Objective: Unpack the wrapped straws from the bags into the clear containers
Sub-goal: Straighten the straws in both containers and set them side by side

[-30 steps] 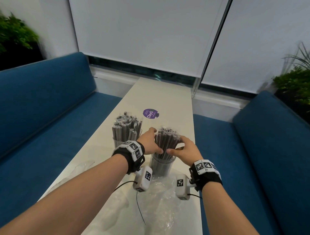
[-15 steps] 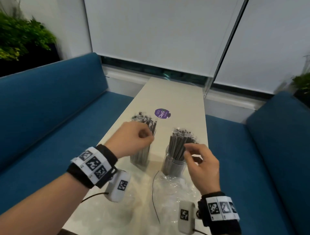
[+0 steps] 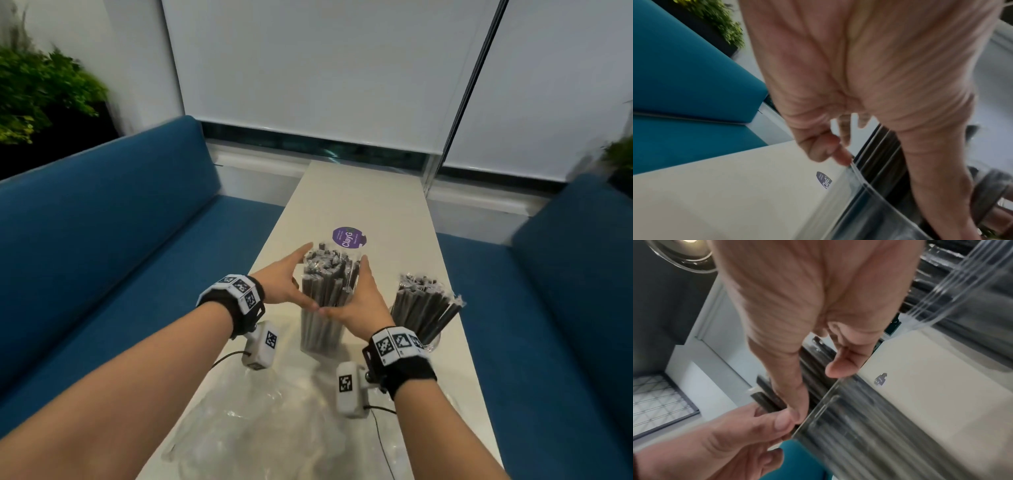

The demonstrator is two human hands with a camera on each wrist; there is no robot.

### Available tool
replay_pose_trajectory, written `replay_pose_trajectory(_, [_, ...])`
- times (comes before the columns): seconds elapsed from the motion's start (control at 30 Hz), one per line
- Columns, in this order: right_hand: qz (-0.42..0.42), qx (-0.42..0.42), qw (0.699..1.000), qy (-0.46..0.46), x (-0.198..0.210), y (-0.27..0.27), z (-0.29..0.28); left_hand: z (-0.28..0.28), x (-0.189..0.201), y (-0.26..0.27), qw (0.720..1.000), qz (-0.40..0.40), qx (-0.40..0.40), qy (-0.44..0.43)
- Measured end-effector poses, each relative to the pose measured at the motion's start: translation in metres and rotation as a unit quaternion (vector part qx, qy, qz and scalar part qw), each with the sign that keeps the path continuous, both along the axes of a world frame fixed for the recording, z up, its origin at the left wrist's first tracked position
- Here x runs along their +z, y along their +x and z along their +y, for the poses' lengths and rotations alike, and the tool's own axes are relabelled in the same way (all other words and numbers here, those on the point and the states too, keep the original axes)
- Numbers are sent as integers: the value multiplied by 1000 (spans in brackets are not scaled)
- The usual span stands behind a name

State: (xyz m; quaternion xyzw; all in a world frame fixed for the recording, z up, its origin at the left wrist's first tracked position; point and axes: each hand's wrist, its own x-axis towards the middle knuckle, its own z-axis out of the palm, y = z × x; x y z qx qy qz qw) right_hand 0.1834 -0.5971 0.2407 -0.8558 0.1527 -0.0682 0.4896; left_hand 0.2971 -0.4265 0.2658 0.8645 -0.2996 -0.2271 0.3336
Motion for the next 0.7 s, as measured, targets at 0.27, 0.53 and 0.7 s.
replay_pose_trajectory(0.27, [-6, -17, 999, -37, 27, 9, -25, -4, 11, 20, 991, 11, -17, -130])
replay_pose_trajectory(0.53, [10, -40, 999, -19, 12, 4, -3, -12, -5, 15, 994, 14, 13, -110])
replay_pose_trajectory(0.7, [10, -8, 998, -59, 11, 4, 3, 3, -11, 14, 995, 34, -22, -96])
